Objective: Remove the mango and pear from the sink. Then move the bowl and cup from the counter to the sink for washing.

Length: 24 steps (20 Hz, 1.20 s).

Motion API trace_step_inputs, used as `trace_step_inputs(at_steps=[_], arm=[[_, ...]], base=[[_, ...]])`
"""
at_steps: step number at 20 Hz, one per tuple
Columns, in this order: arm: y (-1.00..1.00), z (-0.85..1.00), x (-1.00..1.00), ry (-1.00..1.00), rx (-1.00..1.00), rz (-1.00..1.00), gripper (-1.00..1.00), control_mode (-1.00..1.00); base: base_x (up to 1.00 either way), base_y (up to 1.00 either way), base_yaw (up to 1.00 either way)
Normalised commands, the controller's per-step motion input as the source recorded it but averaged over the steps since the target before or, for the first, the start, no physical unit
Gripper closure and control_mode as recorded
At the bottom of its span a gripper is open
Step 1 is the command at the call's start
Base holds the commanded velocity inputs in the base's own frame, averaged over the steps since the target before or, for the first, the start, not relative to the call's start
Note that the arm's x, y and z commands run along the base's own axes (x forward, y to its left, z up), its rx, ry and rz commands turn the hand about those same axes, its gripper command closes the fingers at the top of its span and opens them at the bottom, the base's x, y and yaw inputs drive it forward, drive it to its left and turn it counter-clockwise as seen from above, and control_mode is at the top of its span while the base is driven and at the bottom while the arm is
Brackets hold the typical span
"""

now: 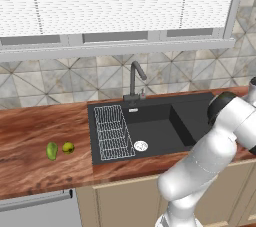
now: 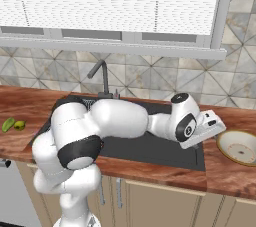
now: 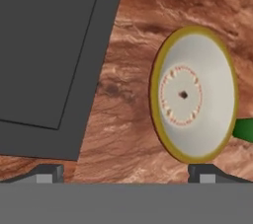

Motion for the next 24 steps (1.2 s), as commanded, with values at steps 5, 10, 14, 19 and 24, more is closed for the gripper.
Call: trace_step_inputs(at_steps=[5, 10, 14, 19, 24], arm=[[-0.14, -0.15, 0.13, 0.09, 0.00, 0.00, -1.00, -1.00], [-0.19, -0.09, 0.16, 0.07, 0.00, 0.00, -1.00, -1.00], [-0.22, -0.03, 0.12, 0.00, 0.00, 0.00, -1.00, -1.00], [-0.25, 0.06, 0.12, 0.00, 0.03, 0.00, -1.00, -1.00], [-0.23, 0.10, 0.09, 0.00, 0.05, 0.00, -1.00, -1.00]], base=[[0.00, 0.00, 0.00], [0.00, 0.00, 0.00], [0.00, 0.00, 0.00], [0.00, 0.00, 0.00], [0.00, 0.00, 0.00]])
